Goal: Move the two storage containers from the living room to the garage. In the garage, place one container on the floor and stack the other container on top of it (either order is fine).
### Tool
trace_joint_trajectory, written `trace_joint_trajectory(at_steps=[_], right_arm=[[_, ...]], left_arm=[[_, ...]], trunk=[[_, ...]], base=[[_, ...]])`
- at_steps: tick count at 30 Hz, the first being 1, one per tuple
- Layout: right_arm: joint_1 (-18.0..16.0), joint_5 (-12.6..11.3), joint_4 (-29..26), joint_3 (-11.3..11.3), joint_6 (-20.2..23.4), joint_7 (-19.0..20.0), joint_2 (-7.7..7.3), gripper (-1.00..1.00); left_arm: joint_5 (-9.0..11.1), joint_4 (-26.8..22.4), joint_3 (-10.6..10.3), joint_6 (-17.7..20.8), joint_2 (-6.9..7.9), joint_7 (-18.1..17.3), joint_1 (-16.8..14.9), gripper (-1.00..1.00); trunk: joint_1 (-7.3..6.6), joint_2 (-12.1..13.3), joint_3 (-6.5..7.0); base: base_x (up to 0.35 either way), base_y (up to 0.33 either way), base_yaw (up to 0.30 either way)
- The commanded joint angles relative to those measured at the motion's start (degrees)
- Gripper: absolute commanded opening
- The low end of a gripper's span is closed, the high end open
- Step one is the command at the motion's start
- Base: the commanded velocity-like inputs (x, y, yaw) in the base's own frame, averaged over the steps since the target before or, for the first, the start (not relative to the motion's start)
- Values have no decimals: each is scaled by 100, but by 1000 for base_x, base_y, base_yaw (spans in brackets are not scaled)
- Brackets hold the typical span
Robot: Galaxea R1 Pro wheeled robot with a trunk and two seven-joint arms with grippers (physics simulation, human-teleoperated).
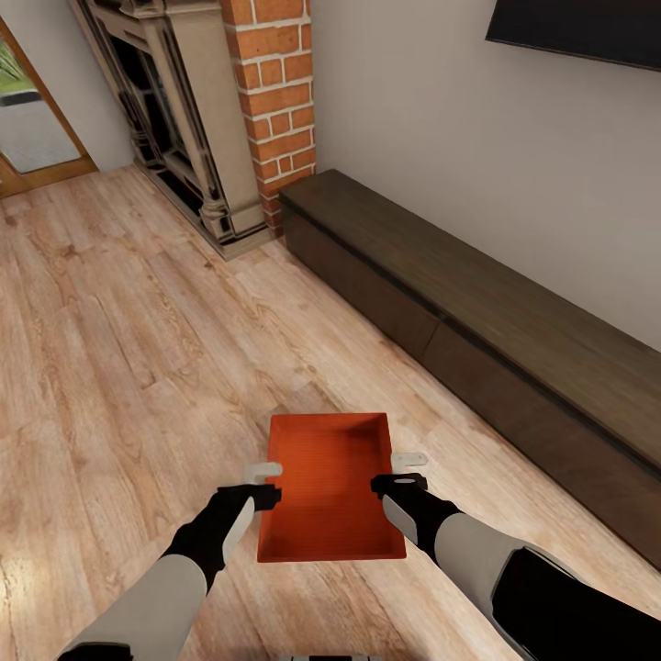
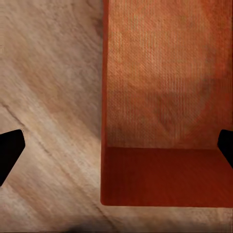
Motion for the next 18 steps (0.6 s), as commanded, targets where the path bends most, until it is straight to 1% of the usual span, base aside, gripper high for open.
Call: trace_joint_trajectory(at_steps=[1, 5, 18], right_arm=[[-3, -23, -12, 48, 40, -37, -3, 100], [-3, -22, -12, 48, 42, -37, -4, 100], [-3, -23, -12, 47, 45, -37, -4, 100]], left_arm=[[24, 7, 5, 29, -6, 61, 0, 100], [21, 31, 8, 29, -12, 113, 0, 100], [12, 34, 13, -6, -13, 117, 0, 100]], trunk=[[0, -2, -3], [0, -2, -3], [0, -2, -3]], base=[[0, 0, 0], [0, 0, 0], [0, 0, 0]])
